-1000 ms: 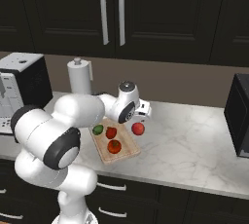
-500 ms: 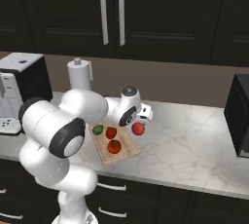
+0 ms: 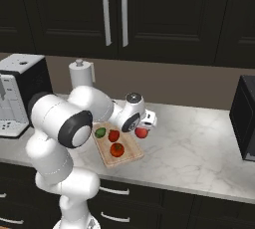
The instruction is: Place the avocado, onion, tomato, and bell pepper on the cutting board.
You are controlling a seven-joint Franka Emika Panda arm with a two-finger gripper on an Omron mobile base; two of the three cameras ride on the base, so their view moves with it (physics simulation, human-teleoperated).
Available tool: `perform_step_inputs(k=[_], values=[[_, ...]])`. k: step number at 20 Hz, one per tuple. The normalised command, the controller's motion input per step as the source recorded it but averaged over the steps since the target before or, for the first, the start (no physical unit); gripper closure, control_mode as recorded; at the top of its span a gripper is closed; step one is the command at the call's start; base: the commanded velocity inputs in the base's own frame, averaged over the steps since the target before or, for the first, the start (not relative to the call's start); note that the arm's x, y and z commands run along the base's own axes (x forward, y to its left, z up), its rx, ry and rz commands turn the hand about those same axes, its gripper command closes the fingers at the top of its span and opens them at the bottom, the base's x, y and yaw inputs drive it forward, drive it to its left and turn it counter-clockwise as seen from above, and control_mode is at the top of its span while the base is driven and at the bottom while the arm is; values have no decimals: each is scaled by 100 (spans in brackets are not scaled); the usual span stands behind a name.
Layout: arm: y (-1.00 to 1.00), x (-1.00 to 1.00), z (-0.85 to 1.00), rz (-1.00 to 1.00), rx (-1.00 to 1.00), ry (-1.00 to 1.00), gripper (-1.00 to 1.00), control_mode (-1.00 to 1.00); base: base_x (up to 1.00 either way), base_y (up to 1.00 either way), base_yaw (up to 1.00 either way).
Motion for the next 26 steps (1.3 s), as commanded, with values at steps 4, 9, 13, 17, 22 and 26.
perform_step_inputs(k=[4,9,13,17,22,26], values=[[-13,27,-19,0,0,0,-100,-100,0,0,0],[-16,25,-28,0,0,1,-100,-100,0,0,0],[-13,8,-41,0,-1,5,100,-100,0,0,0],[-23,0,-26,0,0,6,100,-100,0,0,0],[-6,0,7,1,0,1,100,-100,0,0,0],[4,-1,63,7,0,0,100,-100,0,0,0]])
